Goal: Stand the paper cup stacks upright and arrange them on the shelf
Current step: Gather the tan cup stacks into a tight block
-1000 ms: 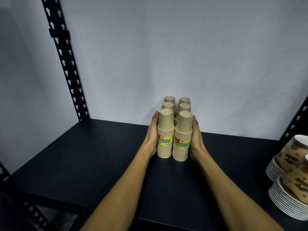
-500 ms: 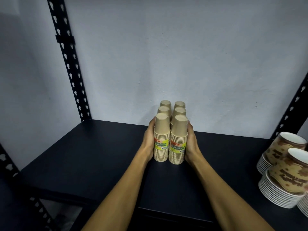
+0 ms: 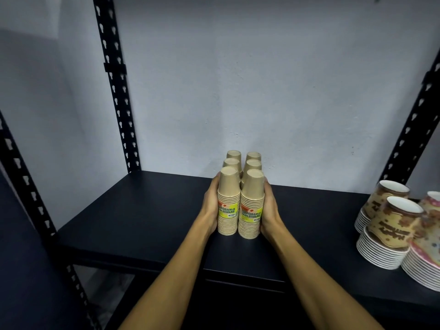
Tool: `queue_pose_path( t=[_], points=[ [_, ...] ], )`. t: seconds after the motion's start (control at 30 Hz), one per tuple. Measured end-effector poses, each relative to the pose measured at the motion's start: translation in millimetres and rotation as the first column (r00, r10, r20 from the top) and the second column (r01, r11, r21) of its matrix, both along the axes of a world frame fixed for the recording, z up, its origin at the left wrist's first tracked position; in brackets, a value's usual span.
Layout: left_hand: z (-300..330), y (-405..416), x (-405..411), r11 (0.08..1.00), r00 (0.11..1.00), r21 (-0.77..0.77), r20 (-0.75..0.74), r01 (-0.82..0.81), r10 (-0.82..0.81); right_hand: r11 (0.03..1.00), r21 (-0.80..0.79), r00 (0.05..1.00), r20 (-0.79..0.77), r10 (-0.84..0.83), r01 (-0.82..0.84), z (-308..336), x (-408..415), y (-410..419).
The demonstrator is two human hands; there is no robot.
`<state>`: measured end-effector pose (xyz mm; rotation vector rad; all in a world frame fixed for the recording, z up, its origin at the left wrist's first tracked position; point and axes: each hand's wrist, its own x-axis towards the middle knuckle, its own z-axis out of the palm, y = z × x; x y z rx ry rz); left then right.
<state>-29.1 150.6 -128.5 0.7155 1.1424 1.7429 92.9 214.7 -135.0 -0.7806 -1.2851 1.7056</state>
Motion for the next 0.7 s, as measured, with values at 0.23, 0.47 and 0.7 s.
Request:
queue_pose_path(
  t=[0.23,0.47,0.7],
  points=[
    [-4,-18,-11,0.992,0.993,-0.071,-0.060,-0.105,0.101,0.994,-0.002,0.993,0.052,-0.107,0.107,-2,17,-2],
    [-20,-81,-15,0.894,0.583,-0.155,-0.801,-0.421,0.136,0.861,0.500,0.757,0.529,-0.385,0.089,-11,74,-19],
    [-40,-109,4,0.824,0.063,-0.277,-0.957,-0.495,-0.284,0.689,0.592,0.281,0.806,-0.521,-0.418,-24,107,-49]
  ],
)
